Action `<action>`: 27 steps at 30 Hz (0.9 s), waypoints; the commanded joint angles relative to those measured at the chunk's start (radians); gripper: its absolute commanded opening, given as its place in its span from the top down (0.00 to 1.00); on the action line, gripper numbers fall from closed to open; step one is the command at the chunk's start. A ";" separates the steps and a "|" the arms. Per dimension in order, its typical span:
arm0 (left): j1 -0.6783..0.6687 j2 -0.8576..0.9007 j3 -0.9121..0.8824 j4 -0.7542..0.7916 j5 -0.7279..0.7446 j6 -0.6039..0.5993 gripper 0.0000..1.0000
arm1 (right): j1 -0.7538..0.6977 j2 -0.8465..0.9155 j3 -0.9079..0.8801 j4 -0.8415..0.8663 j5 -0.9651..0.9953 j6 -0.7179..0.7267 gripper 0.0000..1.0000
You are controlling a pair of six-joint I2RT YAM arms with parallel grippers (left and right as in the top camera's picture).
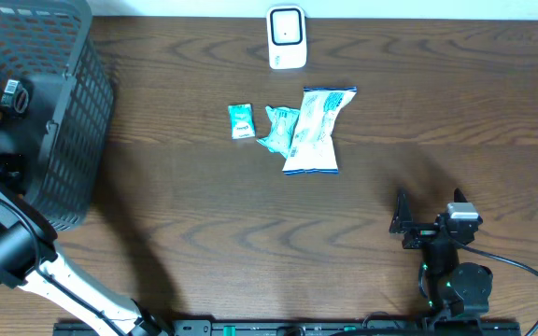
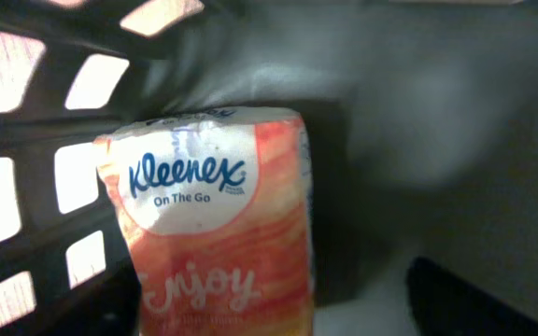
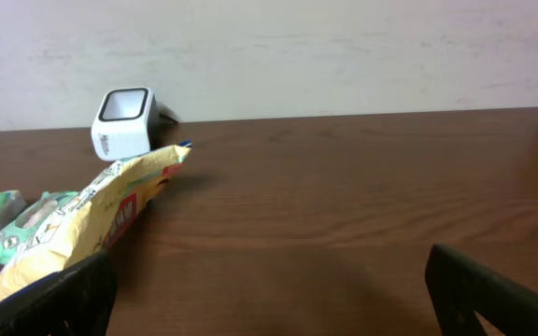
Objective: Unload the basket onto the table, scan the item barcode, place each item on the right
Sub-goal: 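Reach the left gripper into the basket and grasp the orange tissue packet, then carry the orange packet under the scanner and drop it by the green packet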
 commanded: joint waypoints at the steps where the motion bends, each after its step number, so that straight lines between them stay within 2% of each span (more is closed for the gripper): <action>1: 0.011 0.008 -0.035 0.020 -0.010 -0.013 0.34 | -0.009 -0.002 -0.002 -0.003 0.001 -0.008 0.01; 3: 0.011 0.008 -0.037 0.026 -0.010 0.004 0.53 | -0.009 -0.002 -0.002 -0.003 0.001 -0.008 0.01; 4: 0.011 0.008 -0.037 0.035 -0.010 0.025 0.58 | -0.009 -0.002 -0.002 -0.004 0.001 -0.008 0.01; 6: 0.011 0.006 -0.032 0.041 -0.010 0.074 0.74 | -0.009 -0.002 -0.002 -0.003 0.001 -0.008 0.01; 9: 0.010 -0.005 -0.022 0.035 -0.009 0.087 0.79 | -0.009 -0.002 -0.002 -0.003 0.001 -0.008 0.01; 10: 0.008 -0.027 -0.019 0.029 -0.002 0.096 0.88 | -0.009 -0.002 -0.002 -0.003 0.001 -0.008 0.01; 11: 0.003 -0.060 -0.019 0.024 0.026 0.096 0.92 | -0.009 -0.002 -0.002 -0.003 0.001 -0.008 0.01; 19: -0.064 -0.320 -0.019 0.108 0.316 0.095 0.92 | -0.009 -0.002 -0.002 -0.003 0.001 -0.008 0.01; 24: -0.164 -0.534 -0.019 0.221 0.426 0.095 0.93 | -0.009 -0.002 -0.002 -0.003 0.001 -0.008 0.01; 27: -0.268 -0.636 -0.019 0.288 0.521 0.095 0.92 | -0.009 -0.002 -0.002 -0.003 0.001 -0.008 0.01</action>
